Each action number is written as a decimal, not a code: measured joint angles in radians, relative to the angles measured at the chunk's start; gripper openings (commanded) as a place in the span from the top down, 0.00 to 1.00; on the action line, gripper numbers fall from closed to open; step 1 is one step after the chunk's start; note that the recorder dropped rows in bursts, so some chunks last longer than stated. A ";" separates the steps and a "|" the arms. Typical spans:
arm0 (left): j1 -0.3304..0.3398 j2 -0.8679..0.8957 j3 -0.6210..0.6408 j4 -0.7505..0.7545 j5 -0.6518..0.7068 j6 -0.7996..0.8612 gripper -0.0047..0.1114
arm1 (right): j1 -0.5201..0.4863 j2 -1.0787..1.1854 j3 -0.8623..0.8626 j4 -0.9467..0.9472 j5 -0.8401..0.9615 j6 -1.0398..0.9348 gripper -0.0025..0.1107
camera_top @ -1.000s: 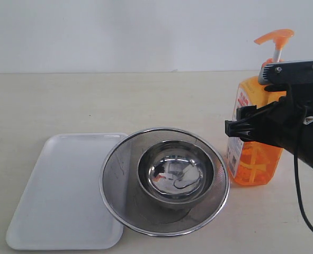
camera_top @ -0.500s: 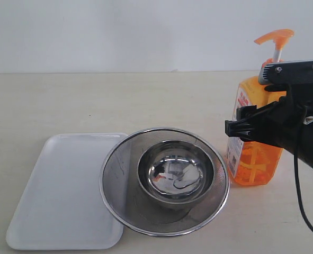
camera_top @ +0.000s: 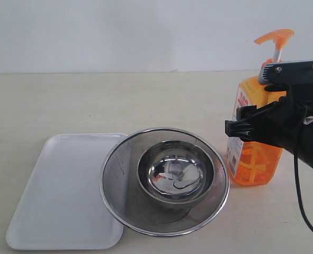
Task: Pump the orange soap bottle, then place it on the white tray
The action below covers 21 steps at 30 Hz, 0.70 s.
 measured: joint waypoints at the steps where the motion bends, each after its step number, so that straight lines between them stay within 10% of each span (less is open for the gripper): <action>1: 0.000 0.000 0.000 0.000 0.008 0.000 0.92 | 0.000 0.000 0.000 0.000 0.000 0.000 0.98; 21: 0.000 0.000 0.000 0.000 0.064 0.102 0.92 | 0.000 0.000 0.000 0.002 -0.002 0.000 0.98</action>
